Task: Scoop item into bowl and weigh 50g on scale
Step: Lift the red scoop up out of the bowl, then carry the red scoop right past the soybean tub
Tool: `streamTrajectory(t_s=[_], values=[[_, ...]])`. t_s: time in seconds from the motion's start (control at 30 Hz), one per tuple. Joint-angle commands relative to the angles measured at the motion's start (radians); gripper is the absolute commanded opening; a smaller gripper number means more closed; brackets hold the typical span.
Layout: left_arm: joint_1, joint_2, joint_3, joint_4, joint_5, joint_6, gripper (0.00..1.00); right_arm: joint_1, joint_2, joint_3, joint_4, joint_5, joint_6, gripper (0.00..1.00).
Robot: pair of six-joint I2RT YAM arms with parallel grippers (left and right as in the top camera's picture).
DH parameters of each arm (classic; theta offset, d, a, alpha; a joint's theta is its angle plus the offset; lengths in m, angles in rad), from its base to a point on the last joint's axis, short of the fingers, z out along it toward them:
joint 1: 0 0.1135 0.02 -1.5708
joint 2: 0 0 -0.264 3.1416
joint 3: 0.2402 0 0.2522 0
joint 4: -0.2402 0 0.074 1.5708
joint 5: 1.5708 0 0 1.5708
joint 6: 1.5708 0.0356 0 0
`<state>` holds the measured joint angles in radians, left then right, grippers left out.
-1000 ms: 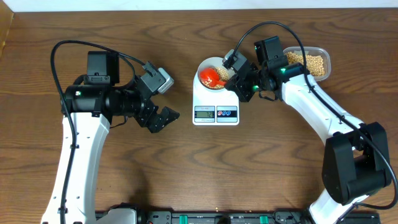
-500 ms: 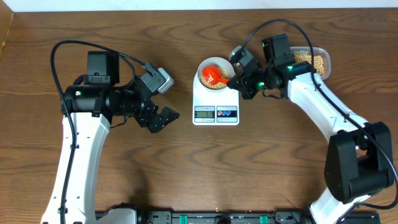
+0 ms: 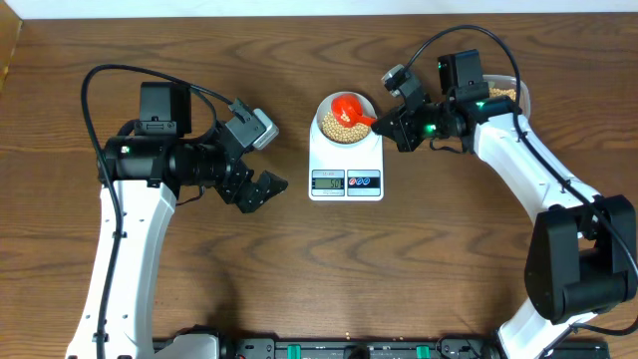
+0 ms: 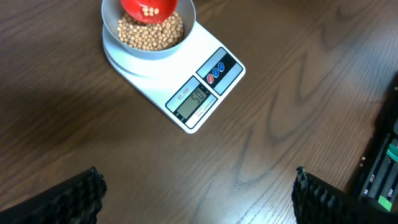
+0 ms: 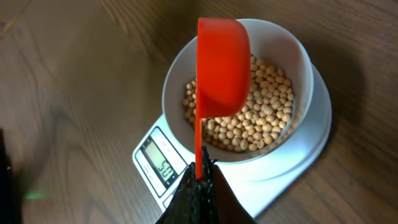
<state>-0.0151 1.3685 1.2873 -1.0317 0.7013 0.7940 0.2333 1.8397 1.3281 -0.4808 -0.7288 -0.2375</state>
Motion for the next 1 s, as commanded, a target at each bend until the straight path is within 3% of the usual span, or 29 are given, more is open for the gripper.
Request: streamTrajectory(t_s=[0.0, 0.53, 0.97], values=[[0.003, -0.011, 0.006, -0.004, 0.013, 0.017, 0.98, -0.011, 0.012, -0.002, 0.003, -0.042, 0.017, 0.01], [0.003, -0.011, 0.006, -0.004, 0.013, 0.017, 0.98, -0.058, 0.006, -0.002, 0.056, -0.144, 0.069, 0.01], [0.003, -0.011, 0.006, -0.004, 0.013, 0.017, 0.98, -0.225, -0.058, -0.002, 0.035, -0.145, 0.069, 0.01]])
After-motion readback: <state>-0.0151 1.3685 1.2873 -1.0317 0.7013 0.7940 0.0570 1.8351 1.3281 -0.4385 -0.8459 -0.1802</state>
